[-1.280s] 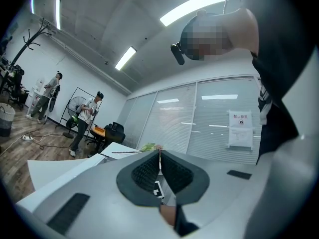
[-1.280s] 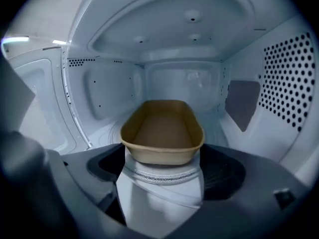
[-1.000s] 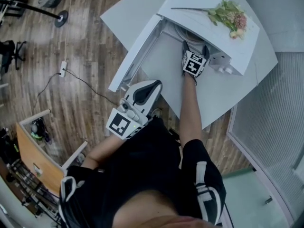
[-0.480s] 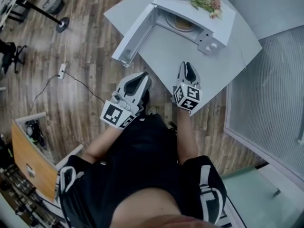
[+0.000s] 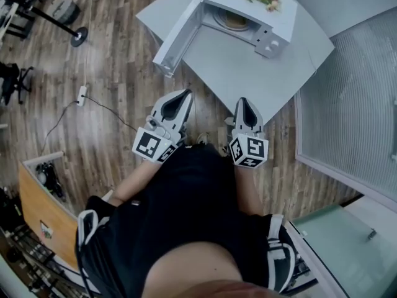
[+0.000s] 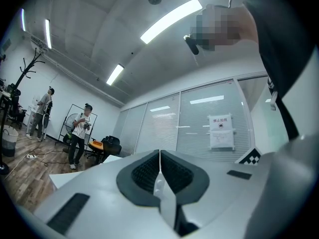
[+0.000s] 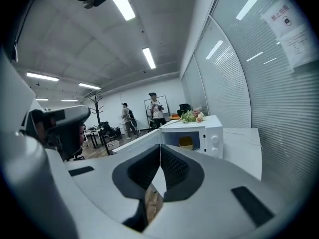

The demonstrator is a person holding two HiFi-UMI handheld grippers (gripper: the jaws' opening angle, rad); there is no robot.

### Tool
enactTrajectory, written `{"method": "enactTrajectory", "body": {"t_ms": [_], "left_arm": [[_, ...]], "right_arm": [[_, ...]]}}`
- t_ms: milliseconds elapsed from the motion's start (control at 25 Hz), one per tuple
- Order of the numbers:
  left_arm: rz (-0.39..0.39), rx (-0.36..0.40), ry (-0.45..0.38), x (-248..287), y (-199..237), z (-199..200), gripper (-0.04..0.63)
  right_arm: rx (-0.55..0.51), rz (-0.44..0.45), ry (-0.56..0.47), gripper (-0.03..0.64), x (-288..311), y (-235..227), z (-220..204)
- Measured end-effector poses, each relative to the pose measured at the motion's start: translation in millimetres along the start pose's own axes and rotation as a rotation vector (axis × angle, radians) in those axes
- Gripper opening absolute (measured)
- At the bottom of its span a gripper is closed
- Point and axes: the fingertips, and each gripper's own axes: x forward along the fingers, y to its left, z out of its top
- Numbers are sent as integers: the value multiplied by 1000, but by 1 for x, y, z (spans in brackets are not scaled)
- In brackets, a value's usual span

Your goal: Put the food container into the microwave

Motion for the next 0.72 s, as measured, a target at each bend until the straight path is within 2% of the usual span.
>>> {"method": "enactTrajectory", "body": {"t_ms": [320,720], "left_arm": [[-39,-9,11,-17,6,2,26],[-69,-15,6,-29,3,5,26]], "right_arm": [[23,15,-47,26,-32,43,7],[8,-35,-73,23,-39,46,10]]}}
